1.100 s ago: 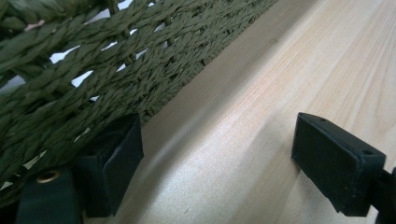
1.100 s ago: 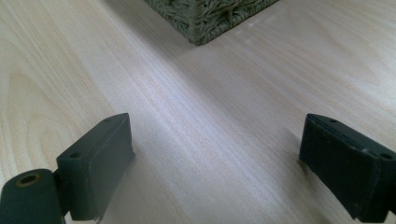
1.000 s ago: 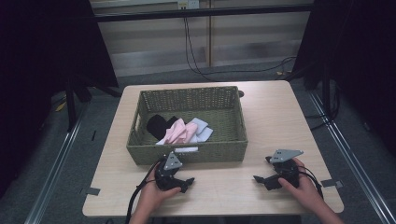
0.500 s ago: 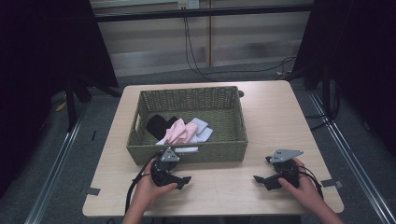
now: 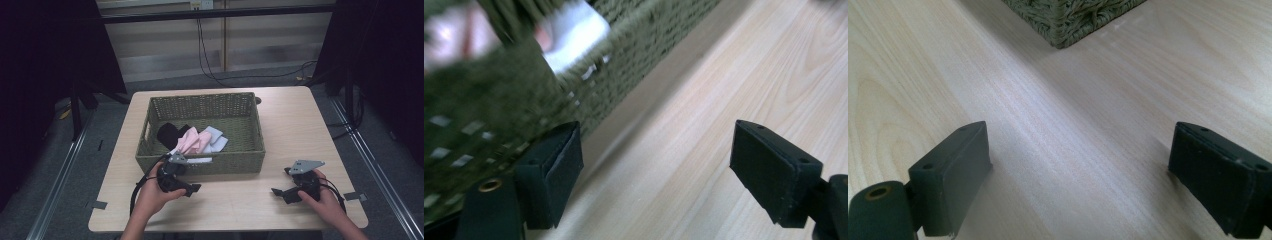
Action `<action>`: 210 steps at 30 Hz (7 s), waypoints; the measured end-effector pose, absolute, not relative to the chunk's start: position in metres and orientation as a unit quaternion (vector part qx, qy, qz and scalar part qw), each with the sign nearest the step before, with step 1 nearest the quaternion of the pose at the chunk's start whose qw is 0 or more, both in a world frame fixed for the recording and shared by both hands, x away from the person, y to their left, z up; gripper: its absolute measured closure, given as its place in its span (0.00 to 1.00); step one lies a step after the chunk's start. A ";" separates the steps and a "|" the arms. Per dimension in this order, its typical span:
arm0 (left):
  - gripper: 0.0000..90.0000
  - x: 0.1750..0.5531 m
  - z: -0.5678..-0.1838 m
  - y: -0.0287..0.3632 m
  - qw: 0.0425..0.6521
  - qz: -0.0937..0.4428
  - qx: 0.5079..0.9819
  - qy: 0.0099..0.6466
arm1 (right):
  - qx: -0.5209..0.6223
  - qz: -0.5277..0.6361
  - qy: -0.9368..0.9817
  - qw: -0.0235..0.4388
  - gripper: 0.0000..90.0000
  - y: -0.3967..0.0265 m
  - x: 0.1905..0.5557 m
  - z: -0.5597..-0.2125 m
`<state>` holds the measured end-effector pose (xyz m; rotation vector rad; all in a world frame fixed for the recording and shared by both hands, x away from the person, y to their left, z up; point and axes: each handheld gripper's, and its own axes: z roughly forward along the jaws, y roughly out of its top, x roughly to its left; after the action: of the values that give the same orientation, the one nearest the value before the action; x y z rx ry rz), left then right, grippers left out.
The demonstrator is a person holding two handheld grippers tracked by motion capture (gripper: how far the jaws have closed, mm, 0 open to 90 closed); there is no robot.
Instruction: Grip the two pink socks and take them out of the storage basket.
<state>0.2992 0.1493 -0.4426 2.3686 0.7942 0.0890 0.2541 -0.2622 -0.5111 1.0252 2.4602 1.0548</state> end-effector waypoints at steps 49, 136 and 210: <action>0.25 0.344 -0.339 0.139 0.275 0.003 0.912 0.305 | 0.354 0.364 0.850 0.137 0.10 -0.262 0.254 -0.511; 0.59 0.466 -0.418 0.132 0.179 -0.032 0.889 0.420 | 0.353 0.366 0.850 0.137 0.10 -0.262 0.254 -0.511; 0.92 0.398 -0.304 0.138 0.230 -0.083 0.887 0.392 | 0.353 0.366 0.850 0.137 0.10 -0.262 0.254 -0.511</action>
<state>0.3985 0.1381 -0.3040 2.4392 1.0797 -0.2295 0.2541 -0.2619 -0.5111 1.0204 2.4608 1.0591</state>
